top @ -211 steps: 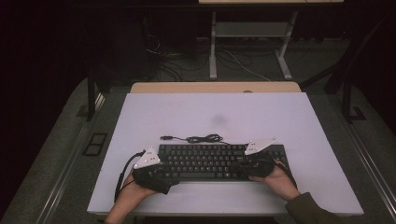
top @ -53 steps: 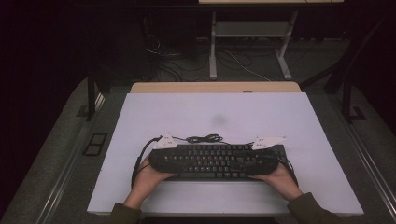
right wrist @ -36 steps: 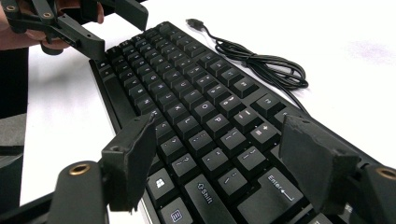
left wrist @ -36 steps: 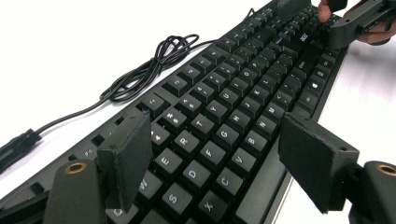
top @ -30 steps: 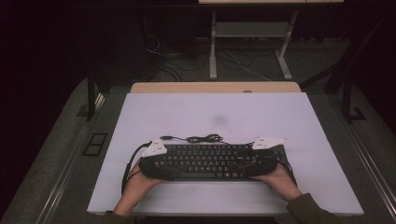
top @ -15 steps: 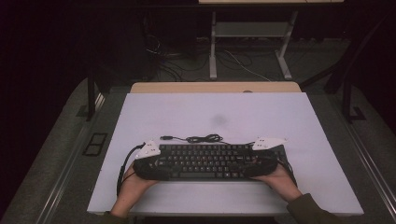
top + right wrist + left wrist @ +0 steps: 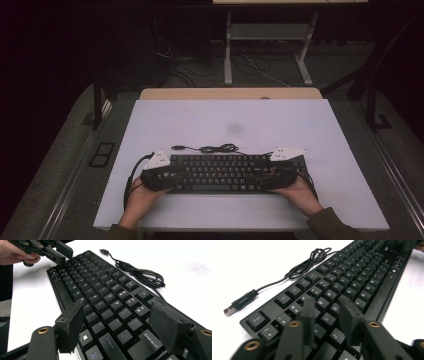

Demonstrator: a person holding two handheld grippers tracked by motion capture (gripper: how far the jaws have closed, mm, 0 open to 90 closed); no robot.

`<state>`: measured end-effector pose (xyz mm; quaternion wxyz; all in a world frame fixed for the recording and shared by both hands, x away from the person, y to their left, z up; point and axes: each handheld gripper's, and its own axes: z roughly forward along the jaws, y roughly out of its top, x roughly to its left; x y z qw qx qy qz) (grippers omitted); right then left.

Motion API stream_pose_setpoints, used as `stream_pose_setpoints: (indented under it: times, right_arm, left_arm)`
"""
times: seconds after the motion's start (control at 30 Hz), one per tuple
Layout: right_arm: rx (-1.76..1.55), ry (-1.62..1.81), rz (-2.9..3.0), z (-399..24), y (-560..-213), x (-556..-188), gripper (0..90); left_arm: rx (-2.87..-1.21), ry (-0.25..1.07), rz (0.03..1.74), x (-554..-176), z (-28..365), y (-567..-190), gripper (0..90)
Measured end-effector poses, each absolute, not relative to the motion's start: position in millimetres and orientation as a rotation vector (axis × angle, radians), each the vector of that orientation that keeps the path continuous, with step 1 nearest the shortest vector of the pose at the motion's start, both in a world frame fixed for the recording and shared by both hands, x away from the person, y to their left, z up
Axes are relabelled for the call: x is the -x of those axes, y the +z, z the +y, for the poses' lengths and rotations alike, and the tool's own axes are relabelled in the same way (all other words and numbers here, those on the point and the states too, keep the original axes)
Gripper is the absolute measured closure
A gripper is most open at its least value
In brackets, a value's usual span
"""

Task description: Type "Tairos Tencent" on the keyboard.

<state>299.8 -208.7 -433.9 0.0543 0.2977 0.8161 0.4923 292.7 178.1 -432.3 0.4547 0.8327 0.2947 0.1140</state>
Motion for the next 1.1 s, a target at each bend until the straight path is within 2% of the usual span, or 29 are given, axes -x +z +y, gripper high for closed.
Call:
stream_pose_setpoints:
  times: [0.03,0.07,0.17,0.2,0.33,1.1]
  right_arm:
    - [-0.904,1.497,2.478,-208.6,-434.1,-300.3,27.4]
    - [-0.904,1.497,2.478,-208.6,-434.1,-300.3,27.4]
    - [-0.903,1.497,2.479,-207.8,-434.1,-300.5,27.5]
    - [-0.902,1.495,2.48,-207.4,-434.0,-300.3,27.5]
    - [-0.902,1.493,2.481,-207.4,-433.8,-300.1,27.5]
    - [-0.901,1.492,2.477,-208.3,-434.0,-300.5,27.6]
  left_arm:
    - [-2.054,0.282,0.738,-292.7,178.6,-432.6,71.3]
    - [-2.062,0.289,0.739,-293.2,179.8,-432.6,71.3]
    - [-2.074,0.288,0.752,-293.7,181.2,-433.3,79.3]
    - [-2.08,0.282,0.755,-293.8,181.4,-433.7,84.9]
    - [-2.097,0.287,0.76,-294.3,181.7,-434.6,88.2]
    - [-2.111,0.272,0.767,-297.8,179.7,-438.6,88.8]
